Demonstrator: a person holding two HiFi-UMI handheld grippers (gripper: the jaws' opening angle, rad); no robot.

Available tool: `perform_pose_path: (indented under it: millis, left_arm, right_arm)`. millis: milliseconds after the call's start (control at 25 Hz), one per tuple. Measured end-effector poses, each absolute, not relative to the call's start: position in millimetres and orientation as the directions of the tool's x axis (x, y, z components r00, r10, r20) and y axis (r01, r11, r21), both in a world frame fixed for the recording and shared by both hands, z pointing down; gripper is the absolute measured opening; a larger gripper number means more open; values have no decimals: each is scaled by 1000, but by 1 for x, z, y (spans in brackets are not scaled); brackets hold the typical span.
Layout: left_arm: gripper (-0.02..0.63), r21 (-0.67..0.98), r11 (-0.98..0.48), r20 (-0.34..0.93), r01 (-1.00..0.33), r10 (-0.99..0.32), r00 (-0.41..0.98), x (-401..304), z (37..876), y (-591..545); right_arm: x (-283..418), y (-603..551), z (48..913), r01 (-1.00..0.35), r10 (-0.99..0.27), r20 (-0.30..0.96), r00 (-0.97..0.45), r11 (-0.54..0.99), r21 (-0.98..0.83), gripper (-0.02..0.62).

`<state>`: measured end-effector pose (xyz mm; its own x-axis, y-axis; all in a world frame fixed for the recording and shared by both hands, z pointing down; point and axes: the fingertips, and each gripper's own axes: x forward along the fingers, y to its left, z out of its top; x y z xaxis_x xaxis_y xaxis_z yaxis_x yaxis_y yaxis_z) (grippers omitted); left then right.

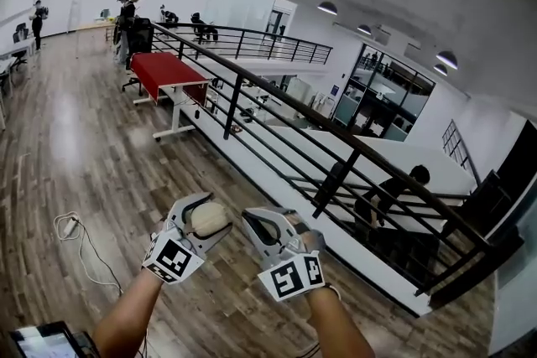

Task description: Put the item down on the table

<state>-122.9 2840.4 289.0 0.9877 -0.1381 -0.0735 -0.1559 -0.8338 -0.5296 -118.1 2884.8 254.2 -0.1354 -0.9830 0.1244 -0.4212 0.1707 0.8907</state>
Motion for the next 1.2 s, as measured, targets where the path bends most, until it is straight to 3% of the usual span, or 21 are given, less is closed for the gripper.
perform_pose_path:
  millis: [400, 1200]
  left_arm:
    - [307, -538, -833, -78, -129, -103, 992, -87, 284, 2835]
    - [307, -554, -829, -14, -79, -86, 996, 167, 298, 2854]
  right_arm:
    - [-89, 2879, 252, -423, -987, 114, -115, 152, 893, 5]
    - [167, 2895, 251, -475, -992, 67, -103, 108, 873, 6]
